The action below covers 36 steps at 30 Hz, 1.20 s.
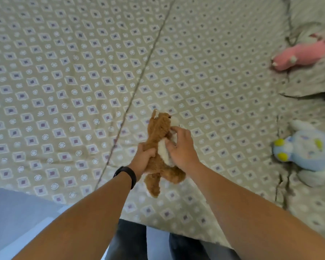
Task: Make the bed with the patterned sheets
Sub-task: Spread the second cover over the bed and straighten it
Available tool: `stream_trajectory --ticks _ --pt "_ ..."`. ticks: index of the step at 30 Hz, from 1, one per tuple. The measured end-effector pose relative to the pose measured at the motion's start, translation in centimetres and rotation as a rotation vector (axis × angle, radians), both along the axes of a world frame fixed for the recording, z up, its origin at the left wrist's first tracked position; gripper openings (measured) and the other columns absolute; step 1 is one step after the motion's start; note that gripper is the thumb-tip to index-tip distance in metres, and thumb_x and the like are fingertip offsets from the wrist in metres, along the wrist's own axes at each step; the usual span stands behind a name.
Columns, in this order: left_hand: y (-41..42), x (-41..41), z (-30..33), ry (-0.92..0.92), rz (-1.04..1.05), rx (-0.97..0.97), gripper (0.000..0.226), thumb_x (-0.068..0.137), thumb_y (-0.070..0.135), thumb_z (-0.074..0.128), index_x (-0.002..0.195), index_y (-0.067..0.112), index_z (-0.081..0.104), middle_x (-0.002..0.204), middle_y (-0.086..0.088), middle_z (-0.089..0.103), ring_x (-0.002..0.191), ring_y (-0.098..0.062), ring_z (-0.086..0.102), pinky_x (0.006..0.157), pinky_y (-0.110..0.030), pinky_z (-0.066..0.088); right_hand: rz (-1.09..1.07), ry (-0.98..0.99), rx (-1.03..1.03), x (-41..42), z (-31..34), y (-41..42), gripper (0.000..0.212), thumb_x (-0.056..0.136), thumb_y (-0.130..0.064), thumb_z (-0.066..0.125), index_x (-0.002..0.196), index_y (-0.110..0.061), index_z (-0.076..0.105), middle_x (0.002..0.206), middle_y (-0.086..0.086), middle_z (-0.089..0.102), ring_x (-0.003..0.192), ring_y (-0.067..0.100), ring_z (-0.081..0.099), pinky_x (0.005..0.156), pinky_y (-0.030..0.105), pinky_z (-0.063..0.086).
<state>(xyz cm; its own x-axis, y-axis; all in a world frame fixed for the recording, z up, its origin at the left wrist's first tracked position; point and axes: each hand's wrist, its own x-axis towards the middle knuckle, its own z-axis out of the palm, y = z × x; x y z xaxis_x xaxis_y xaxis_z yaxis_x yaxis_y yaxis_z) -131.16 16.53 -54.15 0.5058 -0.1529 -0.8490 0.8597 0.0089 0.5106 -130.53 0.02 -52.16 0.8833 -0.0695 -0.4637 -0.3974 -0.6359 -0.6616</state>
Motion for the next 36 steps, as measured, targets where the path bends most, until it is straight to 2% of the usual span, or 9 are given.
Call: stream_trajectory --ticks 2,5,7,10,13,15,21,26,36 --pt "-5.3 0.6 0.6 -0.036 -0.06 -0.103 0.049 0.077 0.027 0.055 0.125 0.017 0.059 0.12 -0.022 0.065 0.099 -0.036 0.069 0.079 -0.051 0.061 -0.024 -0.046 -0.06 -0.5 0.4 -6.5 0.048 0.104 -0.035 0.049 0.149 -0.031 0.035 0.147 -0.001 0.029 0.137 0.025 0.034 0.113 0.042 0.035" --pt "-12.3 0.8 1.8 0.0 -0.123 -0.134 0.033 0.087 0.031 0.048 0.113 0.024 0.065 0.091 -0.004 0.068 0.072 -0.02 0.065 0.055 -0.027 0.05 -0.159 -0.072 -0.088 -1.6 0.9 -16.2 0.056 0.103 -0.039 0.052 0.153 -0.033 0.028 0.155 -0.004 0.023 0.144 0.027 0.023 0.112 0.036 0.03" --pt "-18.4 0.4 1.9 0.062 -0.214 -0.134 0.031 0.091 0.034 0.046 0.114 0.022 0.063 0.082 0.0 0.065 0.07 -0.018 0.056 0.059 -0.027 0.044 -0.289 -0.029 -0.016 -3.5 1.7 -24.3 0.073 0.096 -0.054 0.06 0.156 -0.039 0.022 0.161 -0.007 0.018 0.149 0.021 0.015 0.117 0.041 0.026" --pt "-22.1 1.3 2.0 0.205 -0.271 -0.159 0.027 0.093 0.036 0.048 0.102 0.016 0.064 0.082 -0.007 0.062 0.077 -0.024 0.058 0.074 -0.033 0.049 -0.391 0.132 0.269 -4.0 2.8 -30.2 0.088 0.083 -0.062 0.072 0.156 -0.042 0.027 0.158 -0.007 0.035 0.142 0.017 0.037 0.112 0.04 0.037" --pt "-27.1 2.3 3.1 0.259 -0.43 -0.114 0.031 0.094 0.041 0.048 0.084 0.013 0.057 0.071 -0.009 0.059 0.066 -0.025 0.058 0.068 -0.031 0.053 -0.464 0.254 0.486 -5.0 3.8 -35.2 0.076 0.081 -0.053 0.079 0.147 -0.042 0.041 0.143 -0.01 0.053 0.119 0.013 0.057 0.091 0.034 0.052" --pt "-31.4 3.6 3.5 0.204 -0.496 -0.041 0.048 0.1 0.05 0.04 0.102 0.009 0.066 0.092 -0.013 0.073 0.085 -0.029 0.069 0.082 -0.036 0.054 -0.488 0.275 0.527 -6.0 4.1 -38.9 0.069 0.082 -0.045 0.081 0.139 -0.041 0.042 0.132 -0.009 0.056 0.108 0.012 0.06 0.08 0.035 0.054" --pt "-42.0 6.4 6.6 -0.177 -0.506 0.142 0.048 0.101 0.062 0.038 0.113 0.029 0.072 0.101 -0.004 0.078 0.096 -0.027 0.073 0.094 -0.044 0.055 -0.583 0.054 0.132 -5.4 4.8 -46.1 0.06 0.079 -0.047 0.081 0.122 -0.031 0.042 0.111 -0.01 0.058 0.099 0.016 0.059 0.08 0.032 0.049" --pt "-47.1 10.9 6.0 -0.505 -0.491 0.353 0.046 0.103 0.053 0.033 0.134 0.027 0.055 0.137 -0.002 0.058 0.123 -0.027 0.055 0.111 -0.047 0.039 -0.829 -0.155 -0.255 -0.2 5.2 -53.1 0.065 0.076 -0.066 0.069 0.122 -0.027 0.046 0.106 0.0 0.065 0.092 0.027 0.064 0.074 0.038 0.053" --pt "-44.2 7.2 0.7 -0.374 -0.775 0.443 0.035 0.105 0.03 0.045 0.139 0.024 0.051 0.125 -0.001 0.059 0.105 -0.022 0.062 0.09 -0.032 0.045 -0.628 0.414 -0.623 2.8 -1.6 -59.3 0.09 0.092 -0.054 0.061 0.157 -0.018 0.01 0.153 0.017 0.032 0.136 0.041 0.035 0.102 0.056 0.039"
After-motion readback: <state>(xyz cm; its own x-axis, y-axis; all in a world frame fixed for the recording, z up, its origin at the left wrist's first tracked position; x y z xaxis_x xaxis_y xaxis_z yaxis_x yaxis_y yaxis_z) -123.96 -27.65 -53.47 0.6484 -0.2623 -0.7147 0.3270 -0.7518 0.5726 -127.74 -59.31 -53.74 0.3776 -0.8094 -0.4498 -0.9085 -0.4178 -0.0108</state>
